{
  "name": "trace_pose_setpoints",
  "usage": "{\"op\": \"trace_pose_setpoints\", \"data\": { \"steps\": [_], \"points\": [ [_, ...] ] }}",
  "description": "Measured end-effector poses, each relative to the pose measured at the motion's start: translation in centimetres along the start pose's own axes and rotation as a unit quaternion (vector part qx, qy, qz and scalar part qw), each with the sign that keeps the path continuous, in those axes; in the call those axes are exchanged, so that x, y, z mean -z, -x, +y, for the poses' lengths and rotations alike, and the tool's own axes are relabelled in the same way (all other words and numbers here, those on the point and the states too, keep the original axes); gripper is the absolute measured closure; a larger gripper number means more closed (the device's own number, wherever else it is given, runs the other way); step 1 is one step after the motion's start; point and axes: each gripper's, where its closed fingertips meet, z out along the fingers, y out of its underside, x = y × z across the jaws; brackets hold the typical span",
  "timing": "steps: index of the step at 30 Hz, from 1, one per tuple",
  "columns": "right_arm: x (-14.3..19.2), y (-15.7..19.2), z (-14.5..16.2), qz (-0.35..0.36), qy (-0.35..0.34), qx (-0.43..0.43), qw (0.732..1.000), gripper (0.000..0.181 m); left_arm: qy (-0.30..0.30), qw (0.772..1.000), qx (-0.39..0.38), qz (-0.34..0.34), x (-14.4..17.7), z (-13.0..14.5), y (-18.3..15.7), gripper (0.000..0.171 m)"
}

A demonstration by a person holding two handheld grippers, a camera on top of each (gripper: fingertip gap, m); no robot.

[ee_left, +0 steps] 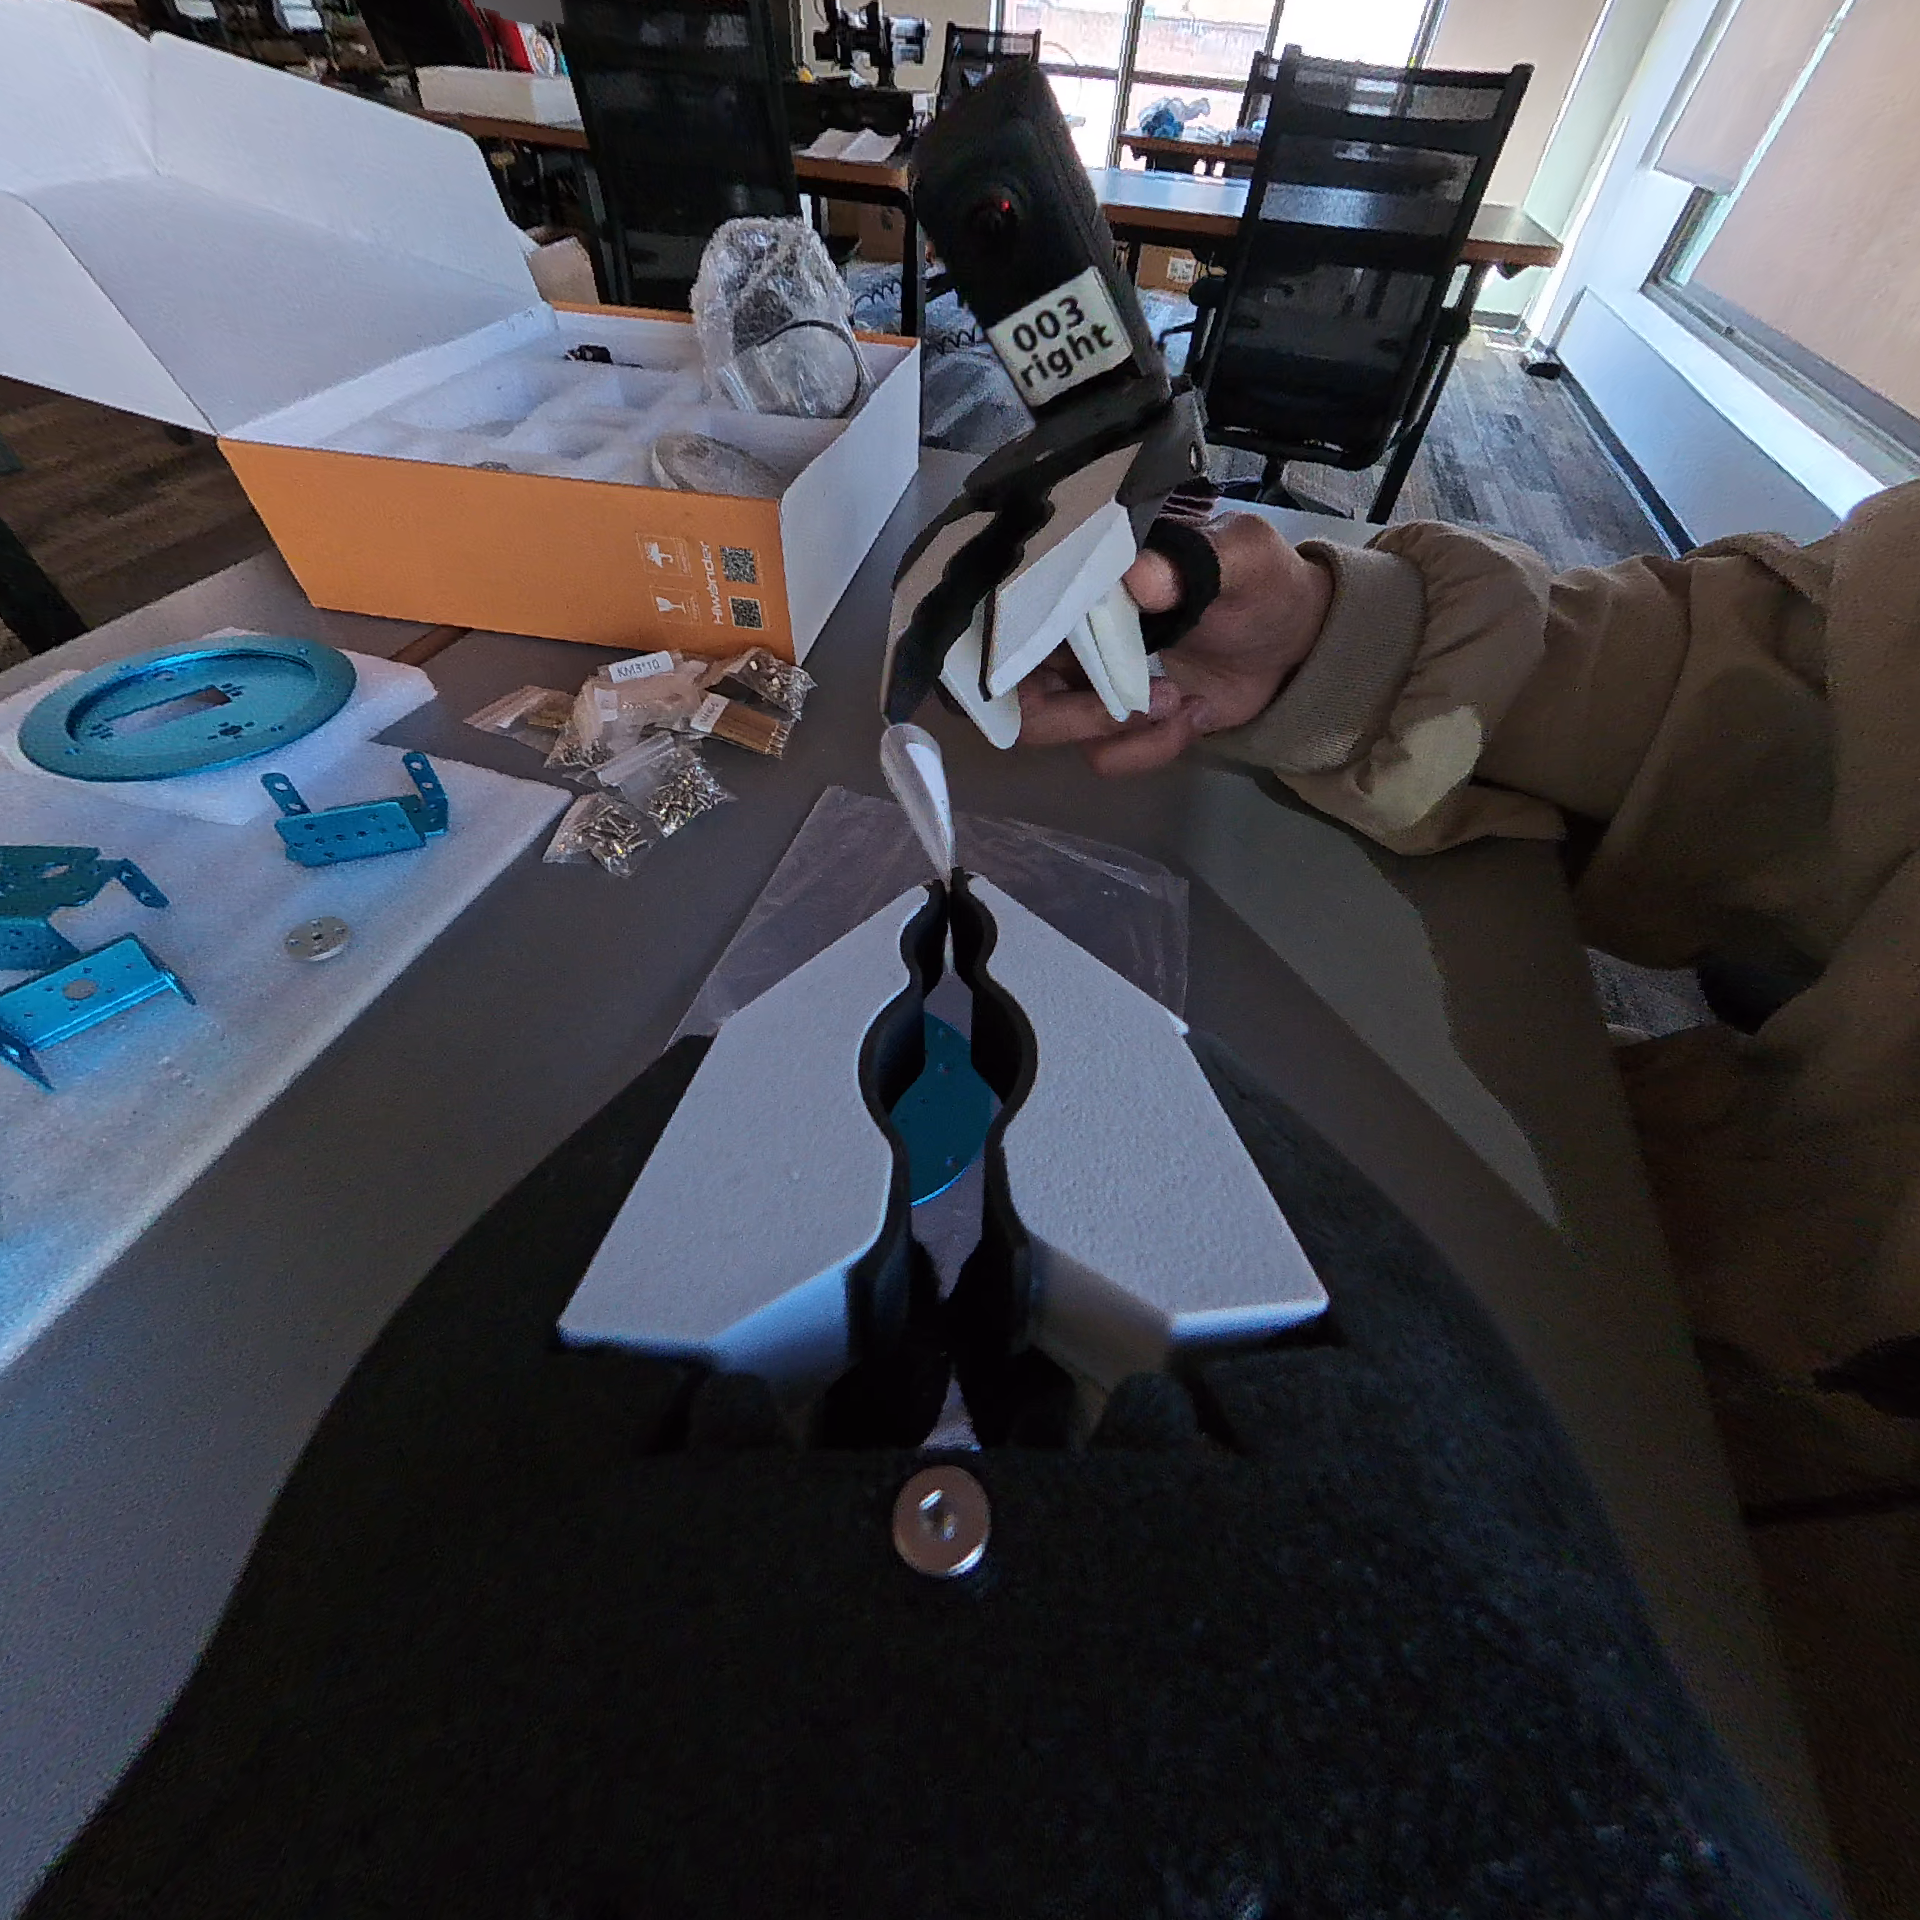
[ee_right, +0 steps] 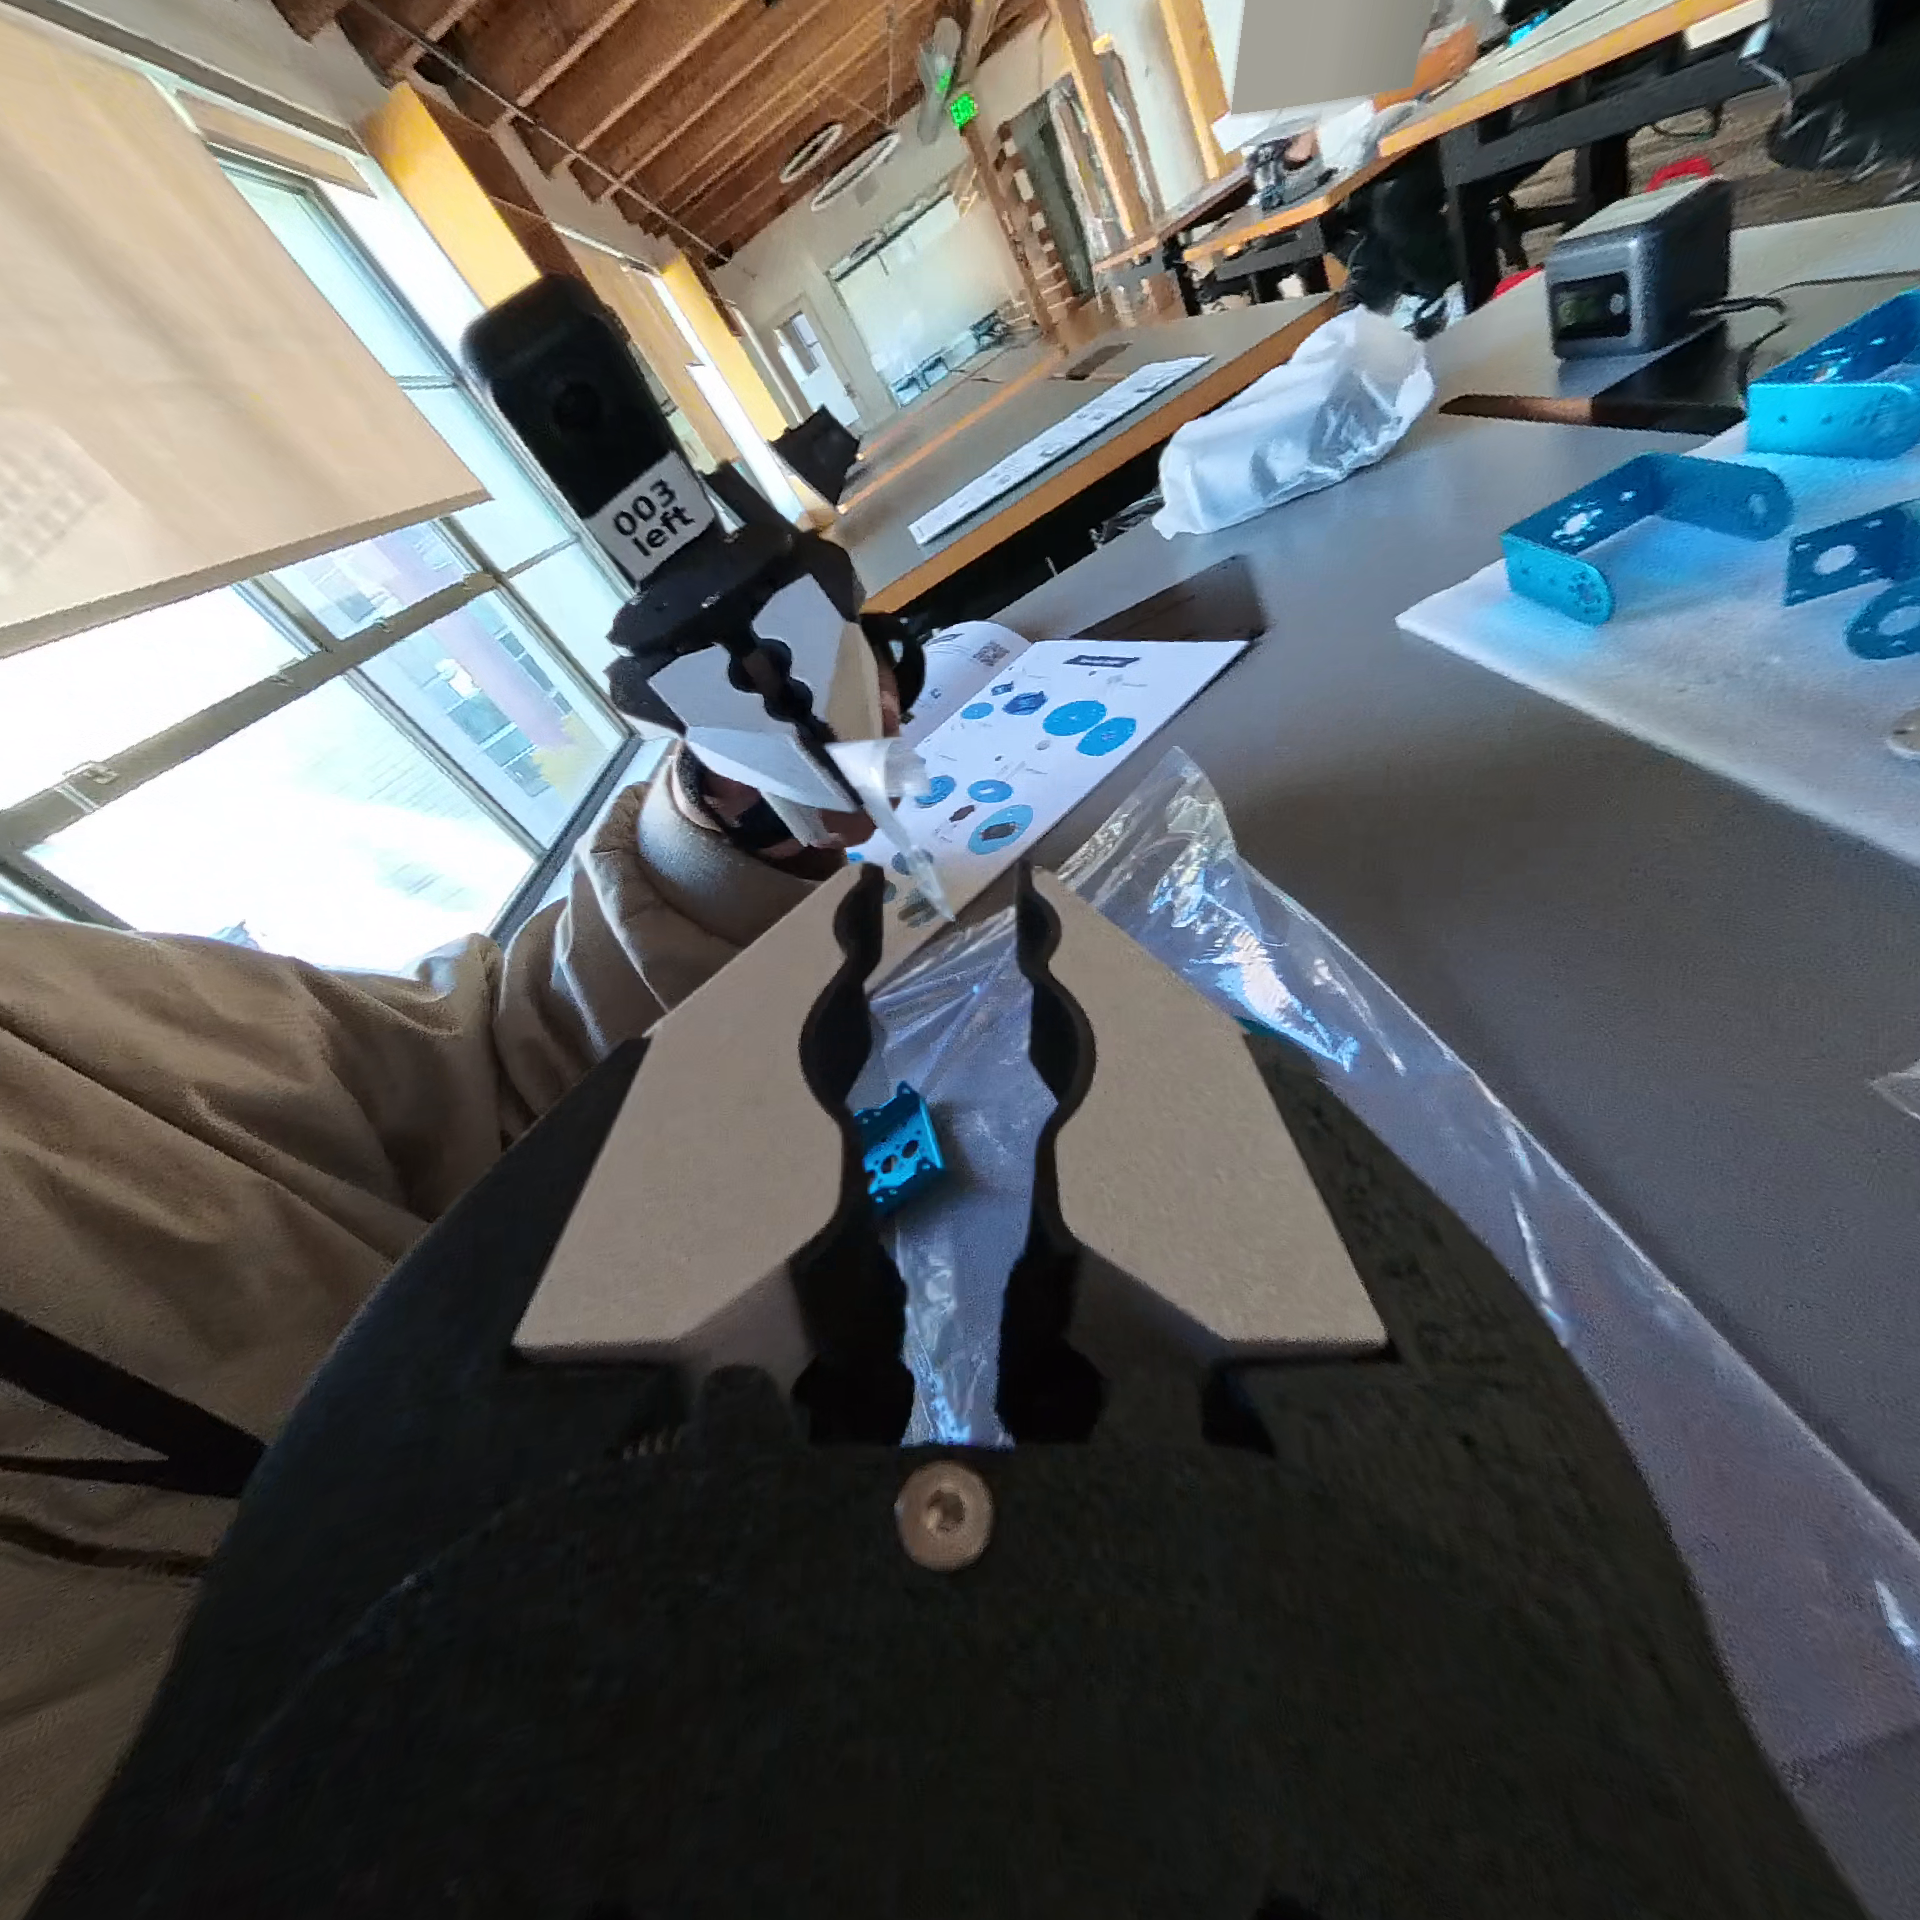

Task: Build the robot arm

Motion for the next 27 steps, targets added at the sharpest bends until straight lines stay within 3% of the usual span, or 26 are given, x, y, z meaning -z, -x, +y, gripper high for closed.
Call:
{"op": "trace_pose_setpoints", "data": {
  "steps": [8, 15, 19, 24, 27],
  "points": [
    [-0.5, 0.5, 2.0, -0.043, 0.032, 0.015, 0.998, 0.148, -0.046, 0.995, 0.053, 0.064, -0.6, -0.1, -1.3, 0.171],
    [-1.2, 2.1, 2.4, -0.085, 0.023, 0.026, 0.996, 0.160, -0.049, 0.992, 0.072, 0.086, -0.7, 0.0, -1.6, 0.171],
    [-1.1, 3.0, 2.1, -0.126, 0.012, -0.011, 0.992, 0.166, -0.017, 0.995, 0.048, 0.081, -1.4, 1.1, -2.0, 0.171],
    [-1.4, 3.5, 3.0, -0.162, 0.037, -0.060, 0.984, 0.161, 0.020, 0.998, -0.014, 0.054, -2.3, 2.3, -2.5, 0.171],
    [-1.7, 2.2, 3.3, -0.118, 0.040, -0.044, 0.991, 0.181, 0.030, 0.998, -0.045, 0.034, -2.6, 2.6, -2.5, 0.171]
  ]
}}
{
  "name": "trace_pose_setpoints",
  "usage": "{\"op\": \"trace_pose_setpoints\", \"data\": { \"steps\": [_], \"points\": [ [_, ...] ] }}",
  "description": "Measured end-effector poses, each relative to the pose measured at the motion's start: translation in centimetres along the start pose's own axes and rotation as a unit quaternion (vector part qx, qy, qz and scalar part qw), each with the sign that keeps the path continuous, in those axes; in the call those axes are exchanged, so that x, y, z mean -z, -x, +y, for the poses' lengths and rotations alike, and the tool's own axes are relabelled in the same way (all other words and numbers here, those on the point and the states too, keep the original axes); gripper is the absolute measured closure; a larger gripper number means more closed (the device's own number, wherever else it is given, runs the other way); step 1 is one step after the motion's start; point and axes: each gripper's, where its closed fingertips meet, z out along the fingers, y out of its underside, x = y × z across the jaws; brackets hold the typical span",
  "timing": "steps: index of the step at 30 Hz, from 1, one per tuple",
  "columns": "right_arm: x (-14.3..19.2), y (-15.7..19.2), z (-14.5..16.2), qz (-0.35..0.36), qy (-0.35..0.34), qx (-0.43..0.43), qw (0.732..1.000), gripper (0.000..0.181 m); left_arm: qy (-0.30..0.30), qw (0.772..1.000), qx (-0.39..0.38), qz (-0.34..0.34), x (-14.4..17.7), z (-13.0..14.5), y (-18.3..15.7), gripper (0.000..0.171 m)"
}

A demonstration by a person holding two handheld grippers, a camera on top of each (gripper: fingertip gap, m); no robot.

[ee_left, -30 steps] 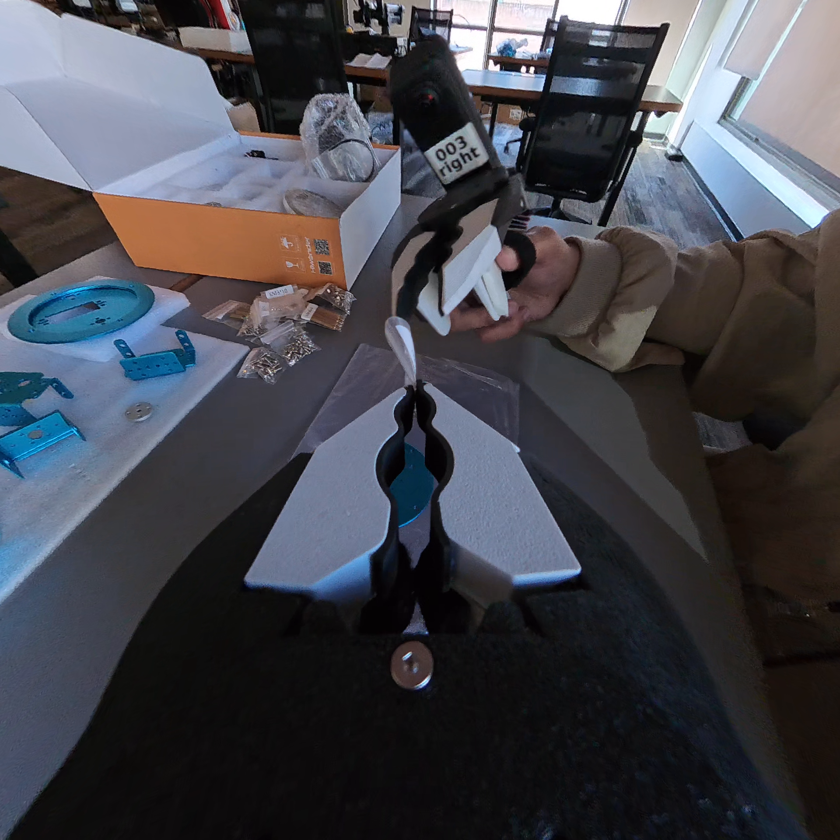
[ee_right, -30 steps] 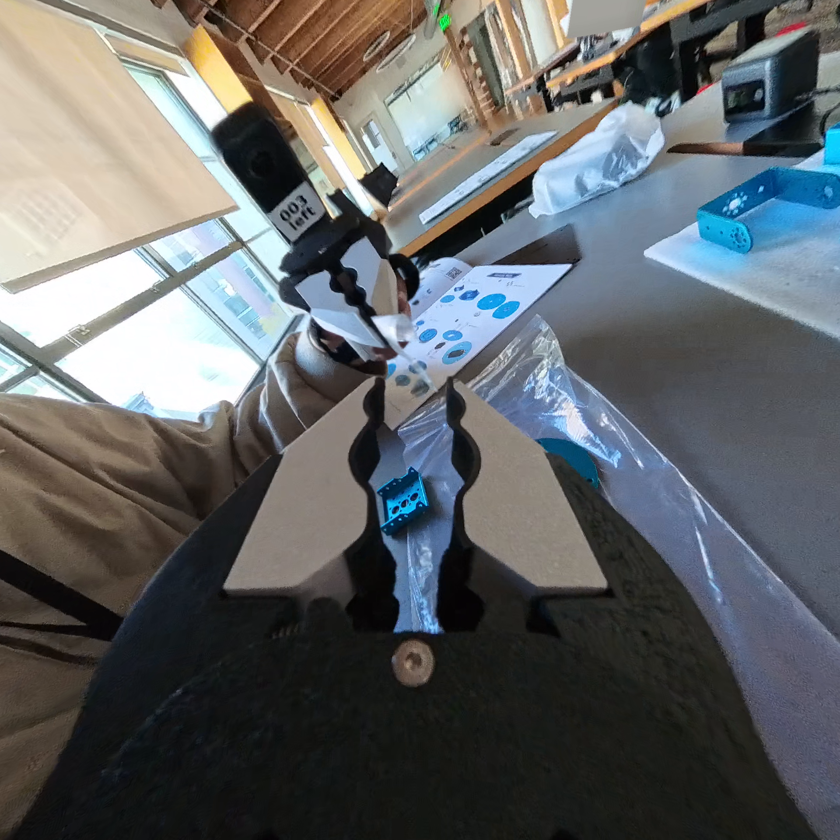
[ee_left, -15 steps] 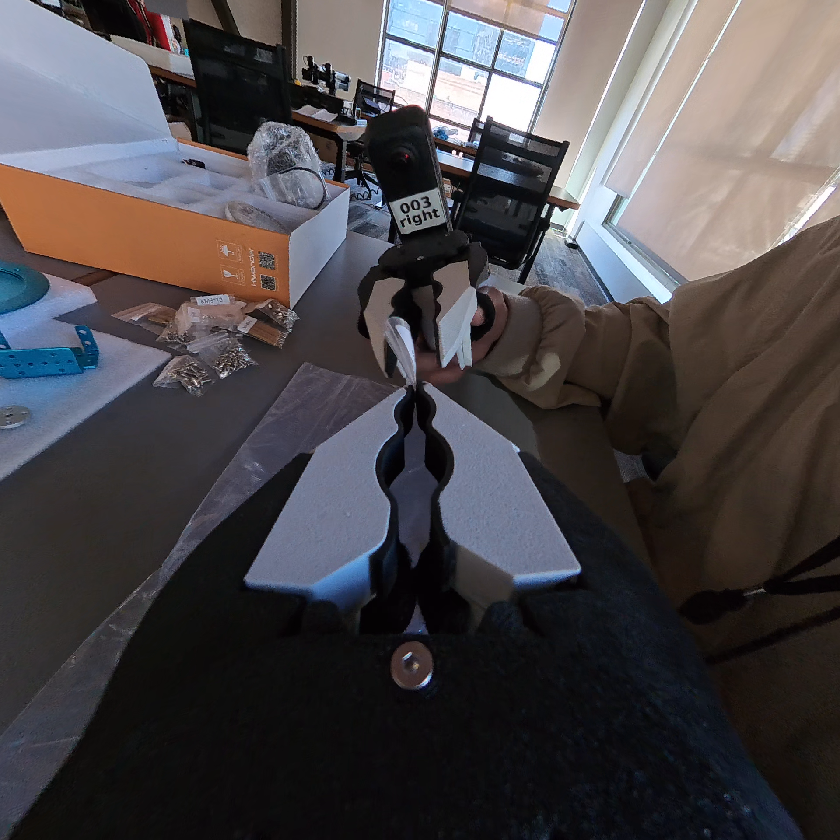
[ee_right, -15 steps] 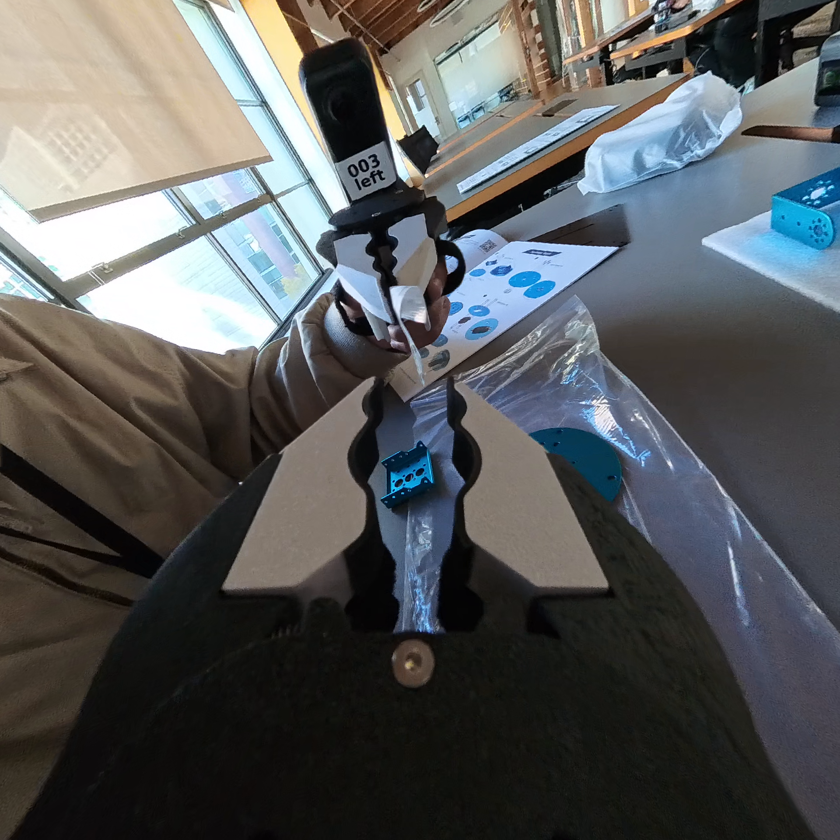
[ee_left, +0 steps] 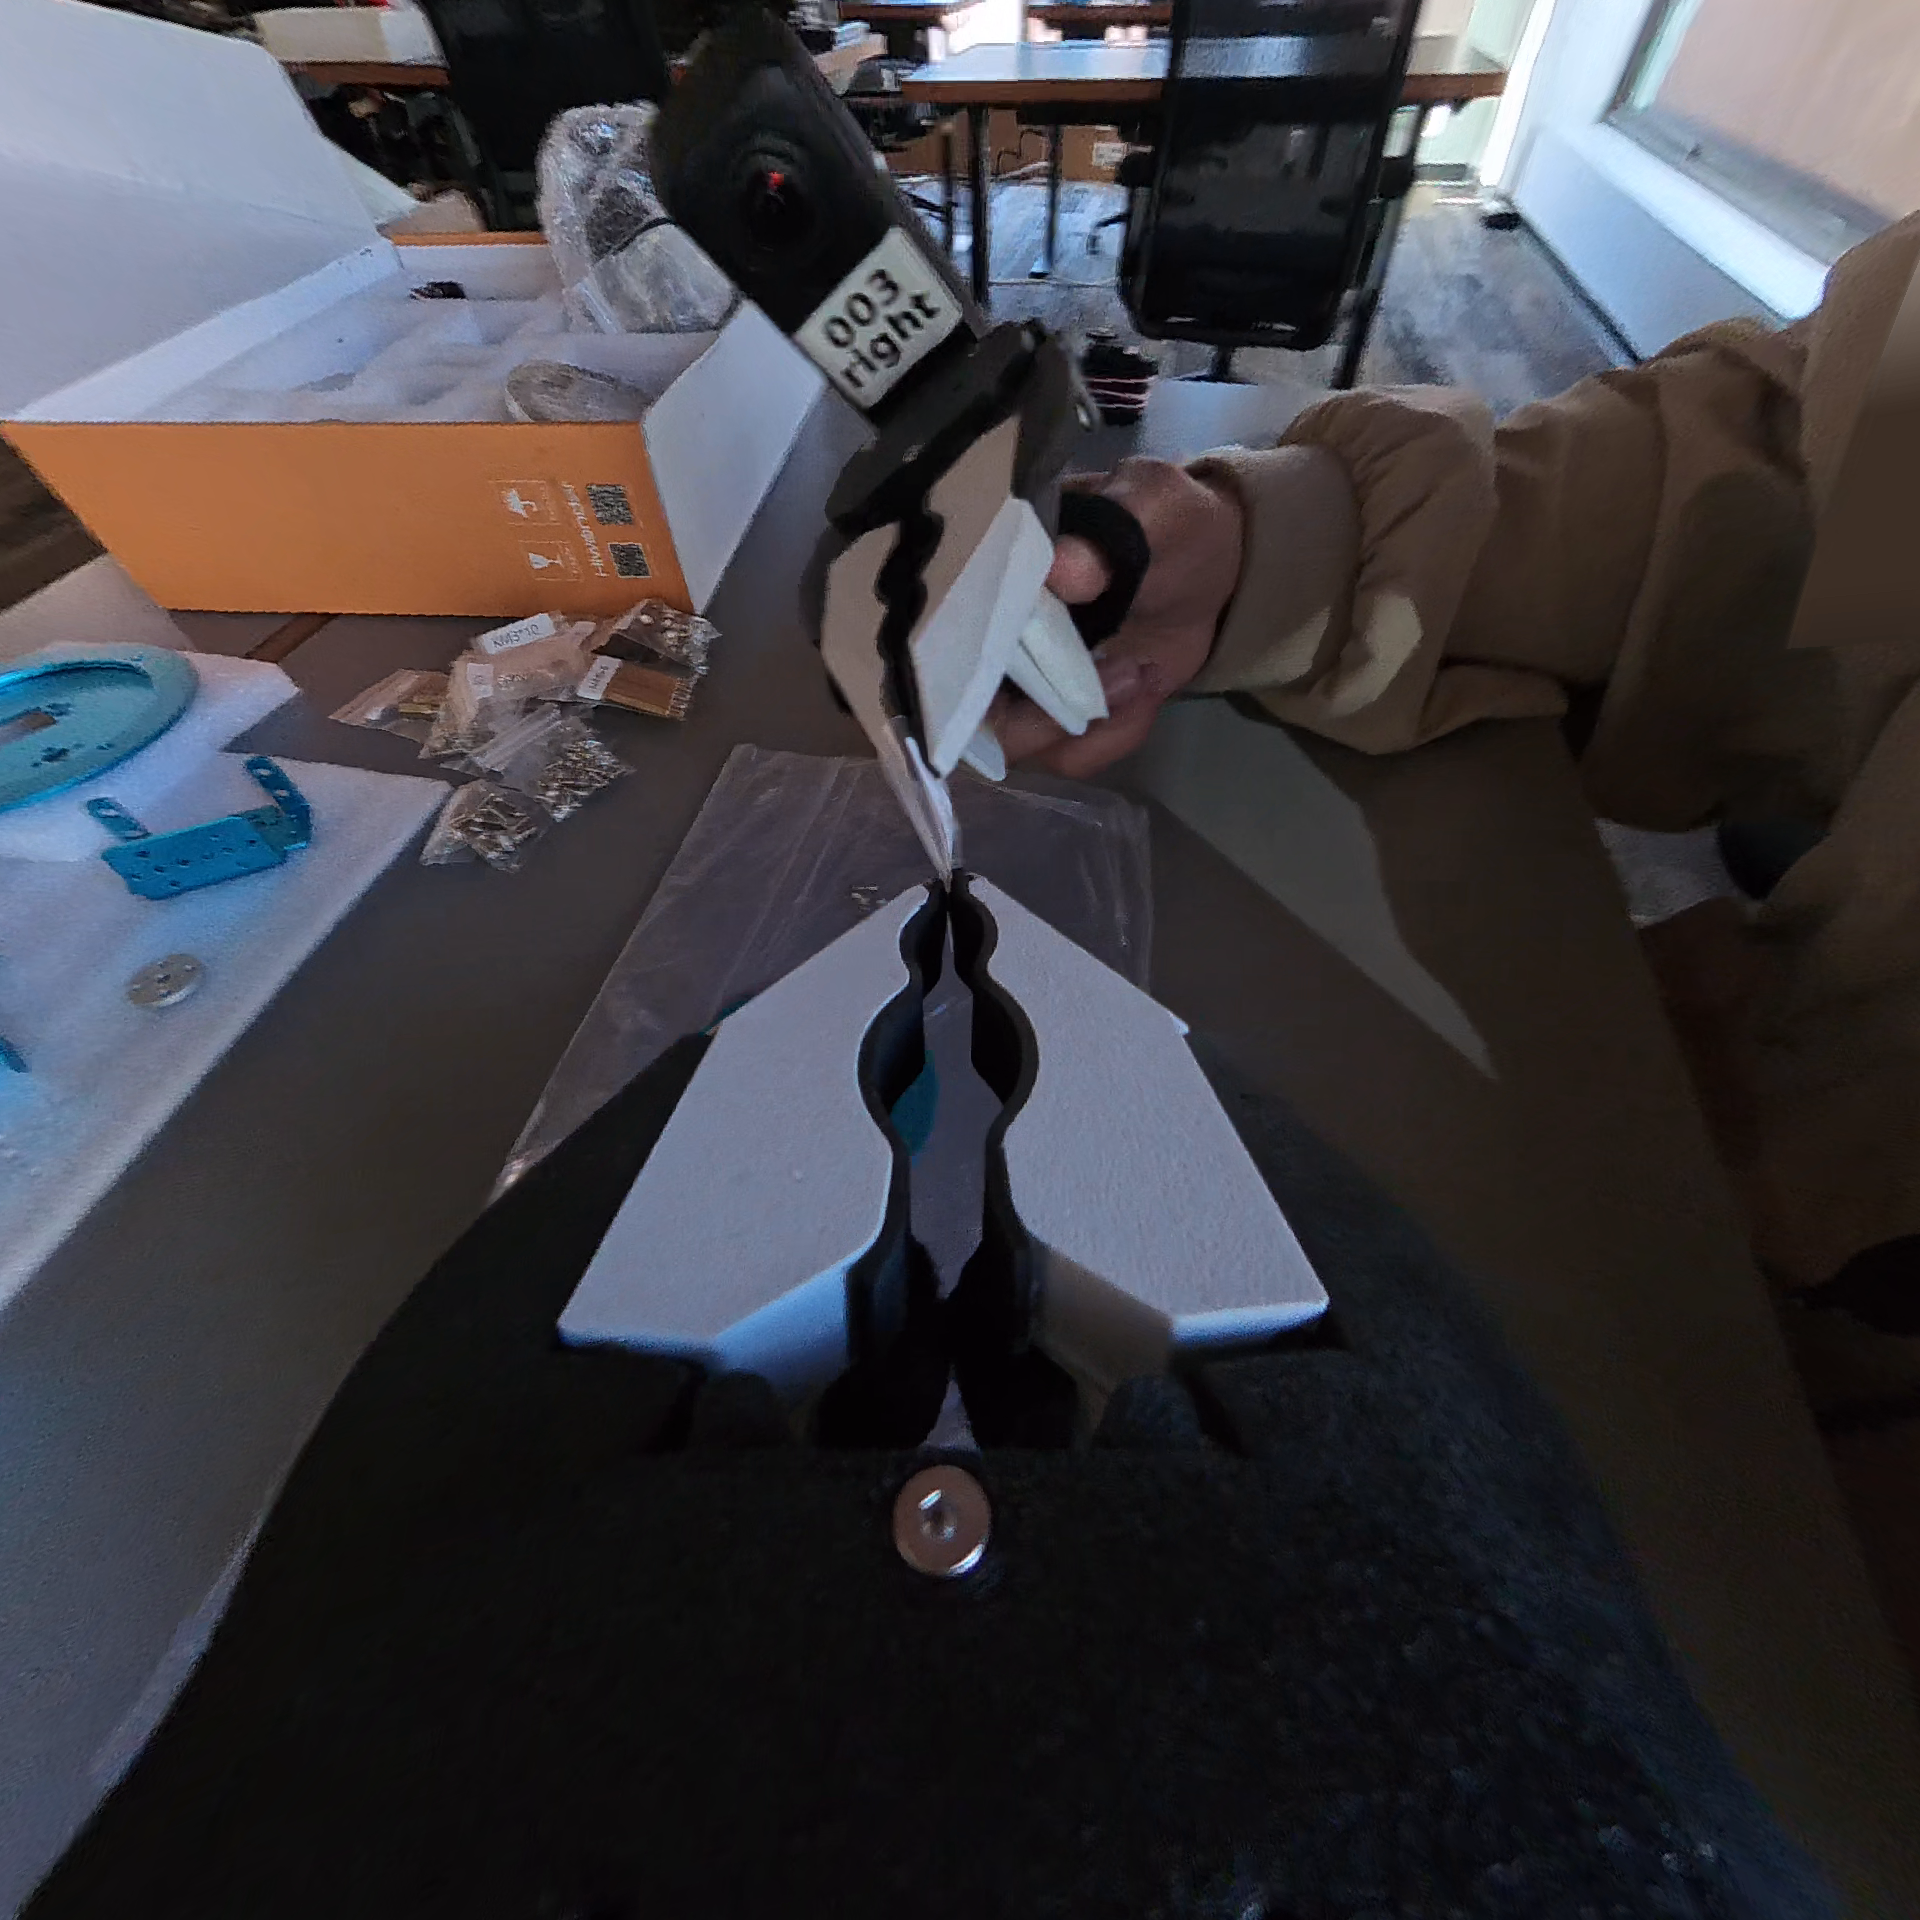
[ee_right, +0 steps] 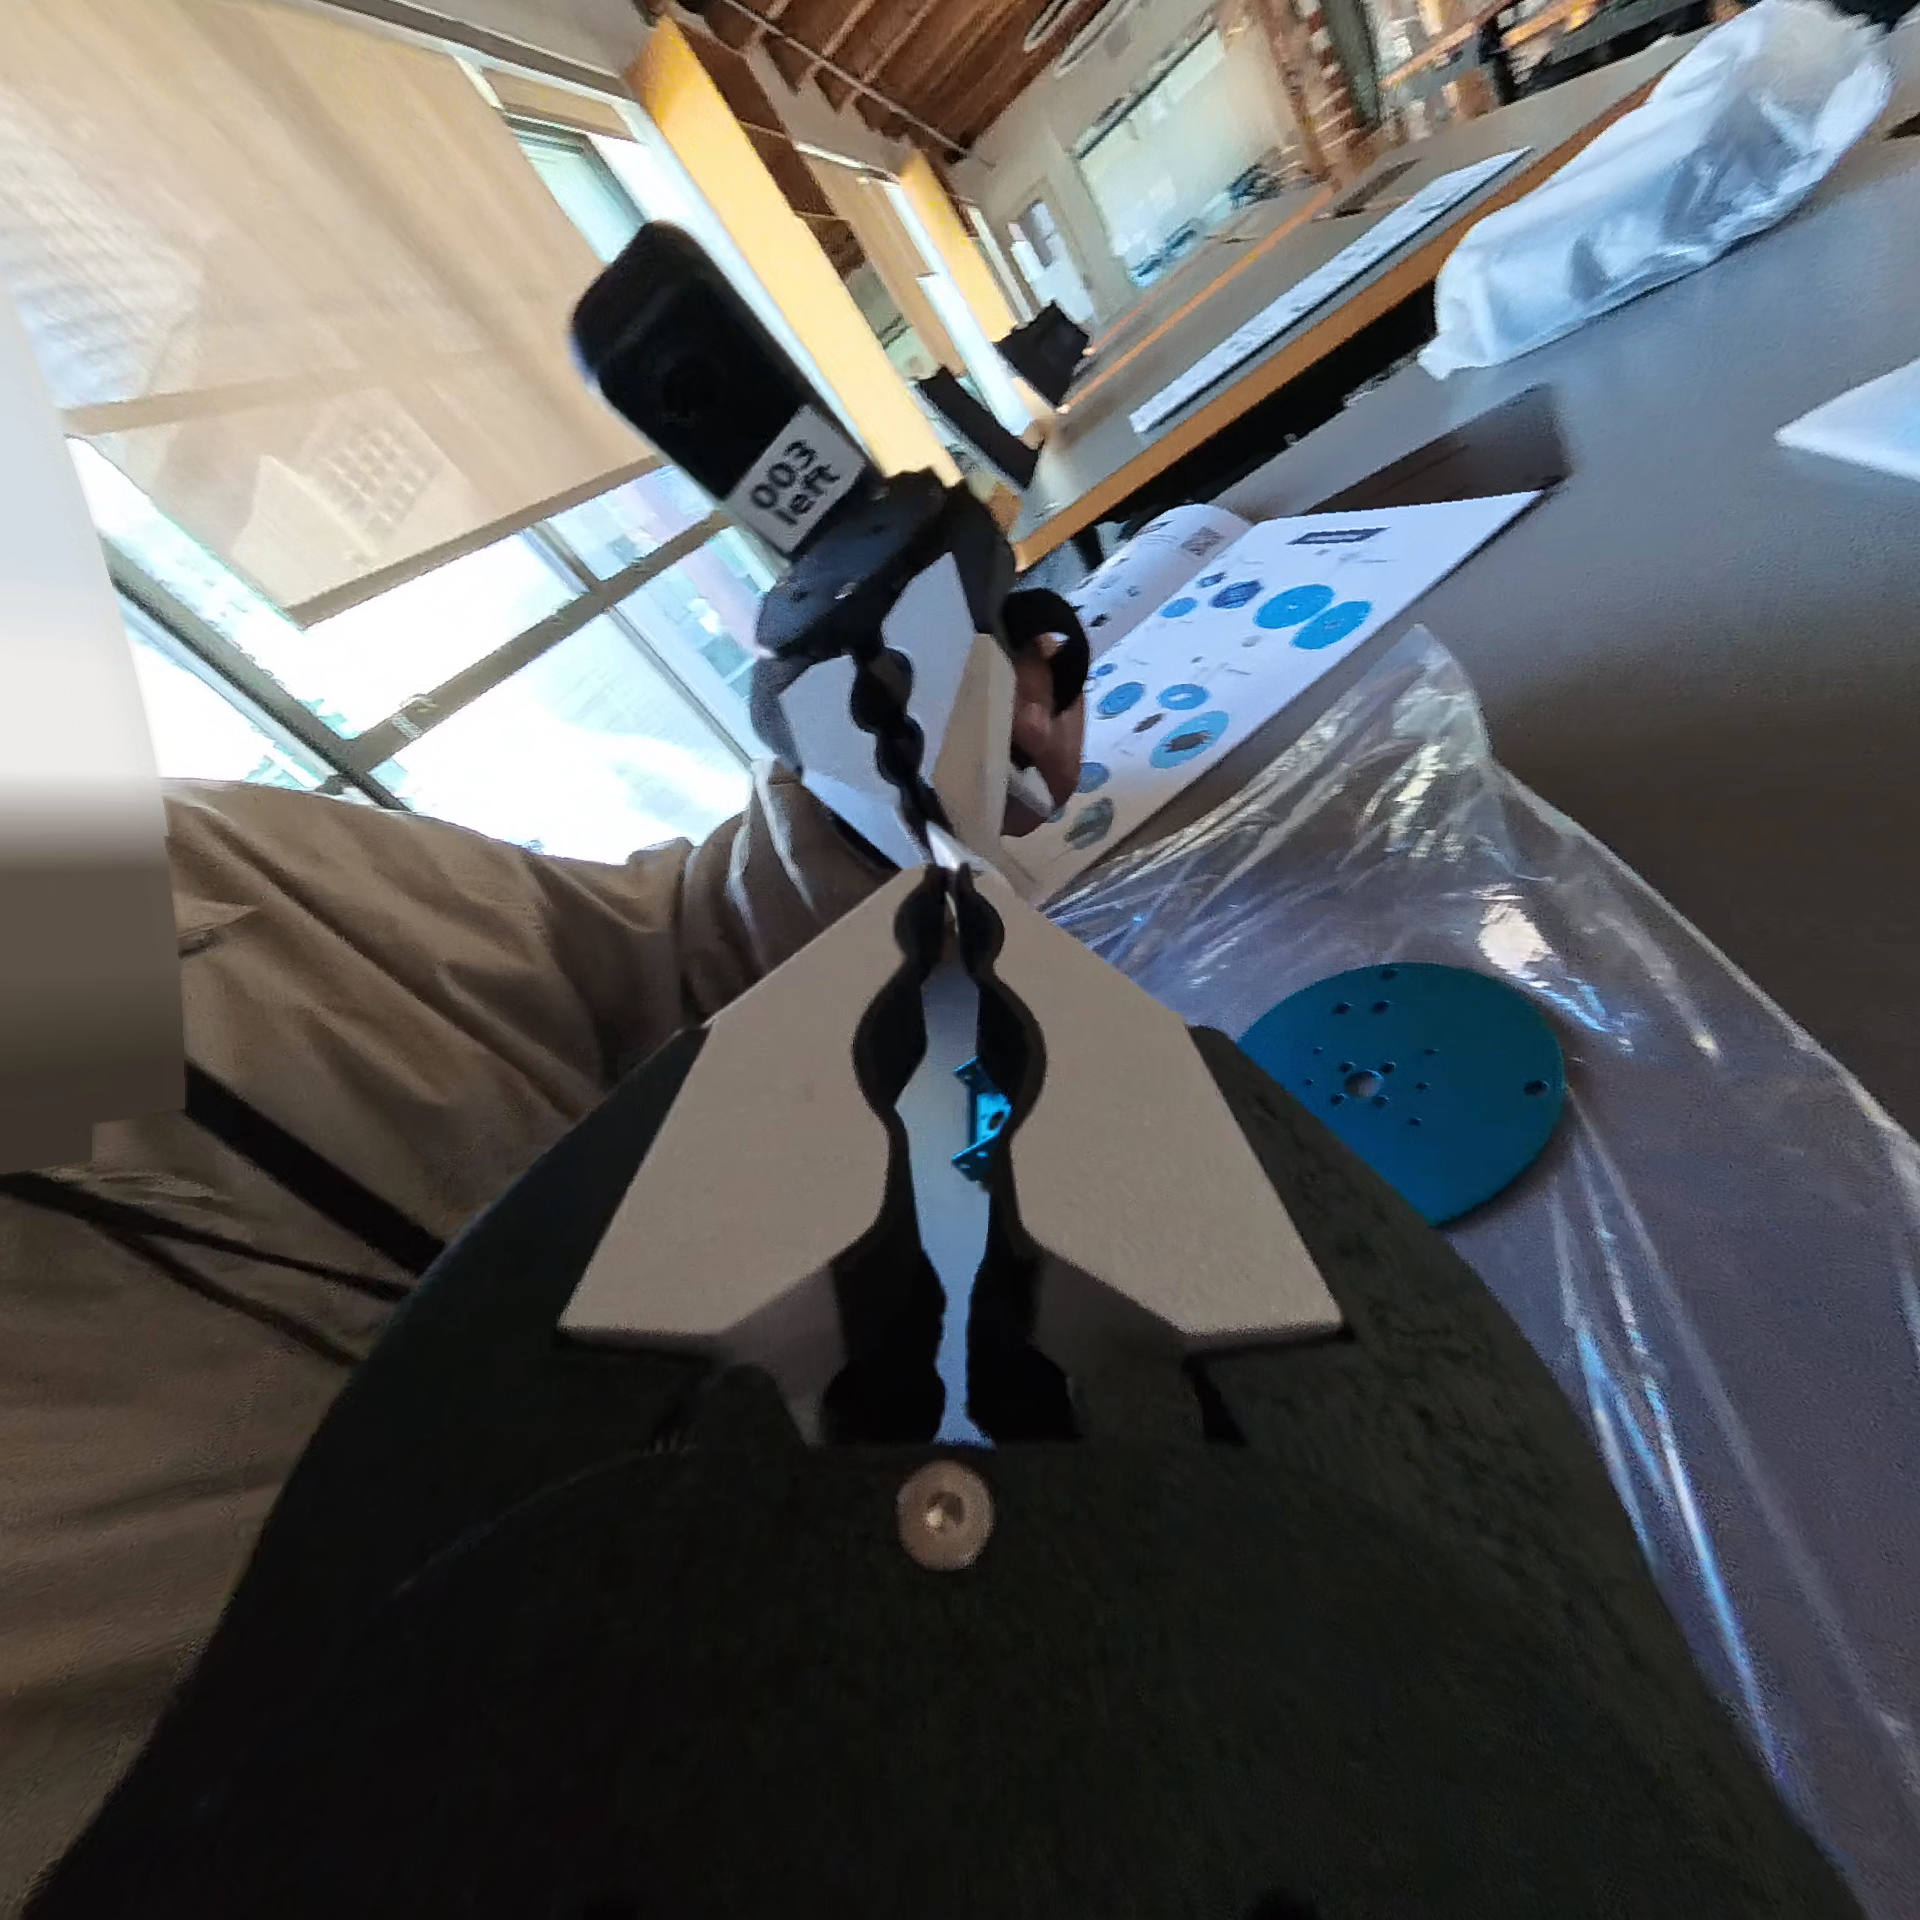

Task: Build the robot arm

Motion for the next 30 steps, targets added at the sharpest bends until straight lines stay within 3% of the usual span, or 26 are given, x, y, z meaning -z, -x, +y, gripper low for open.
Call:
{"op": "trace_pose_setpoints", "data": {
  "steps": [1, 3, 5, 10, 13, 20, 25, 28, 30],
  "points": [
    [0.1, -0.3, -0.2, 0.011, -0.004, 0.004, 1.000, 0.181, -0.003, 1.000, -0.003, -0.018, 0.0, -0.1, 0.4, 0.171],
    [0.5, -0.8, -0.9, 0.040, -0.021, 0.034, 0.998, 0.181, -0.019, 0.999, 0.007, -0.050, 0.1, -0.4, 1.4, 0.152],
    [1.1, -0.9, -1.6, 0.072, -0.031, 0.090, 0.993, 0.181, -0.039, 0.997, 0.036, -0.061, 0.5, -0.7, 2.1, 0.144],
    [1.0, 1.5, -1.6, 0.071, -0.022, 0.220, 0.973, 0.181, -0.106, 0.986, 0.128, 0.001, 1.4, -2.4, 2.0, 0.142],
    [0.5, 2.8, -1.2, 0.041, -0.015, 0.228, 0.973, 0.181, -0.123, 0.977, 0.163, 0.057, 1.5, -2.9, 0.9, 0.143],
    [-0.1, 2.1, 0.5, 0.058, 0.038, 0.244, 0.967, 0.181, -0.145, 0.953, 0.210, 0.165, 1.6, -3.9, -1.7, 0.145],
    [0.1, 0.4, 1.0, 0.099, 0.067, 0.246, 0.962, 0.181, -0.146, 0.956, 0.196, 0.160, 1.7, -4.0, -1.7, 0.159],
    [-0.2, 2.7, 1.2, 0.038, 0.056, 0.256, 0.964, 0.181, -0.119, 0.971, 0.193, 0.080, 1.3, -2.7, 0.7, 0.144],
    [-0.4, 3.4, 1.7, 0.023, 0.069, 0.262, 0.962, 0.181, -0.093, 0.969, 0.201, 0.111, 0.9, -1.9, -0.3, 0.139]
  ]
}}
